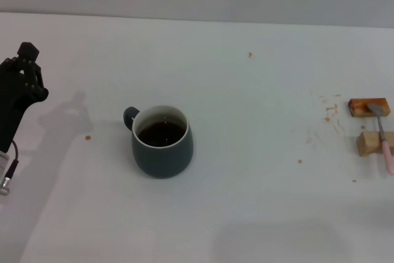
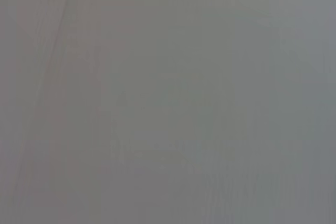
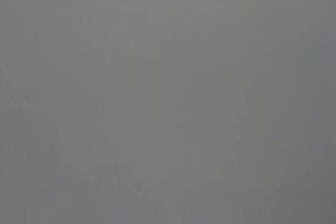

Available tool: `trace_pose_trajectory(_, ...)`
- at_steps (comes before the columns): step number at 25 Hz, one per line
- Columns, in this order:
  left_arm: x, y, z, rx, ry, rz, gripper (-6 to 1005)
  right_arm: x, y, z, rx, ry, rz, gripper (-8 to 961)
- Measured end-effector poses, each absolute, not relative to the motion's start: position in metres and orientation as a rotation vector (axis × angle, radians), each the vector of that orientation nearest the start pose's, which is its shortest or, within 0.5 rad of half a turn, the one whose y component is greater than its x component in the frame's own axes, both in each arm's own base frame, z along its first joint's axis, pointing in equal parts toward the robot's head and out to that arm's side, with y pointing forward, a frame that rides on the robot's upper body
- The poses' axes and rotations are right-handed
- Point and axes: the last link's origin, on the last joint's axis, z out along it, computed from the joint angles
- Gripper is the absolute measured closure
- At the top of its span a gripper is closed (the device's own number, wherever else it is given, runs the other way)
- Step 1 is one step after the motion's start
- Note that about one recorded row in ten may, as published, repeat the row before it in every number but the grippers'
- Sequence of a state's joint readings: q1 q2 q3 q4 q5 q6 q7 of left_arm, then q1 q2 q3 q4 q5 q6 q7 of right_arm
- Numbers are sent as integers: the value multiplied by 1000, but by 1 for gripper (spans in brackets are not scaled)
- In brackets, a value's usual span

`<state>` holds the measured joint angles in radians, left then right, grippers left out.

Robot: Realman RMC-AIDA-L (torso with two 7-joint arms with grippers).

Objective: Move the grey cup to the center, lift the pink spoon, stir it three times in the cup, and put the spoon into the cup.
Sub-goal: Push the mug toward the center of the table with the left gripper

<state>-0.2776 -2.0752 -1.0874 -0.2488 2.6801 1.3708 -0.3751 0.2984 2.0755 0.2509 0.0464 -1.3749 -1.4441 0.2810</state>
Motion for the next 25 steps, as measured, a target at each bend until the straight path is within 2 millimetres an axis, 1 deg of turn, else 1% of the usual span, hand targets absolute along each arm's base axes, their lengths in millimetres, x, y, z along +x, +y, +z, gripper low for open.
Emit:
trace_pose_trajectory(6,-321,286,-4,-1577,-562,-996,1000,388,270,55,-1149,593,749,954)
trace_pose_trajectory(11,-323,287,-1,-1559,-561,-994,999,386,274,55,-1148,596,761,954)
trace_pose_trajectory(14,-321,290,-1,-1573,-552,-995,999,385,274,55,-1145,592,773,954)
trace_pose_trajectory(18,-324,295,-3,-1589,-572,-962,998,384,272,58,-1130,594,817,953)
trace_pose_trajectory(22,-327,304,-10,-1623,-618,-909,997,390,267,70,-1105,627,879,953)
trace_pose_trajectory(25,-328,310,-16,-1665,-637,-861,997,398,262,80,-1075,687,959,954)
